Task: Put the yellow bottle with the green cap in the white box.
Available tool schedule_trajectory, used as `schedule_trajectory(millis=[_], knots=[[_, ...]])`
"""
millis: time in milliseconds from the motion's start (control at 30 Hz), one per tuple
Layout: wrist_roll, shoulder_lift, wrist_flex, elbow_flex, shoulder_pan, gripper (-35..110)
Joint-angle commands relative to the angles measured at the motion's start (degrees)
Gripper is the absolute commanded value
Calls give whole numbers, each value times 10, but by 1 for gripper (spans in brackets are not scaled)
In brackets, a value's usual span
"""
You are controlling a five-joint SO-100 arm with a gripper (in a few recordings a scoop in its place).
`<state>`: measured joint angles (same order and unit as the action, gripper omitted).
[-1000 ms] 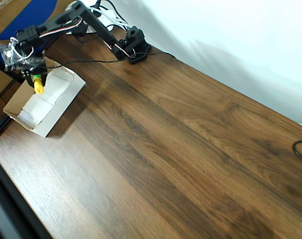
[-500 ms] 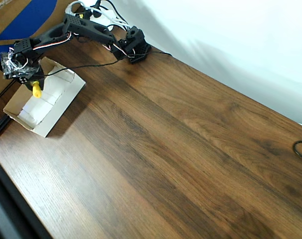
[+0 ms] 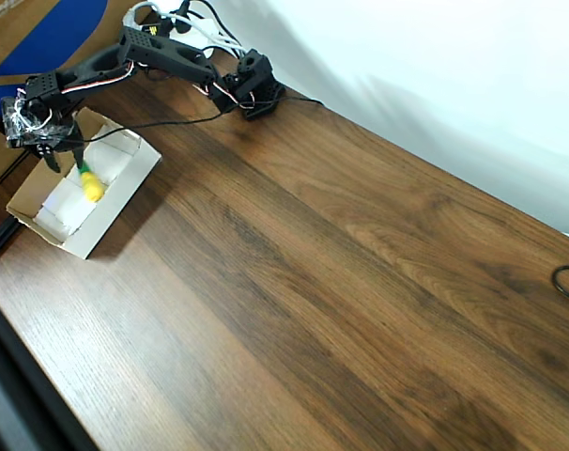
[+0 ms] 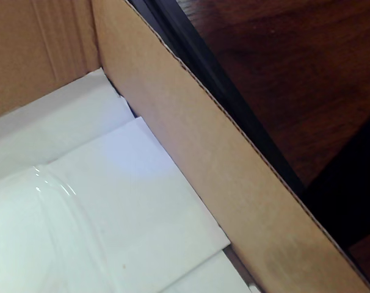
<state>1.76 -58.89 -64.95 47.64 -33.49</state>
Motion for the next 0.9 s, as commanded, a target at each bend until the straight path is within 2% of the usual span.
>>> schedule_trajectory(millis=[0,233,533,700,867], knots=[[9,-111,-1,42,-6,3],[25,-317,-19,203,32,0],[24,-579,-12,410,154,0],[-1,-751,54,606,205,0],[-56,-935,192,880,241,0]])
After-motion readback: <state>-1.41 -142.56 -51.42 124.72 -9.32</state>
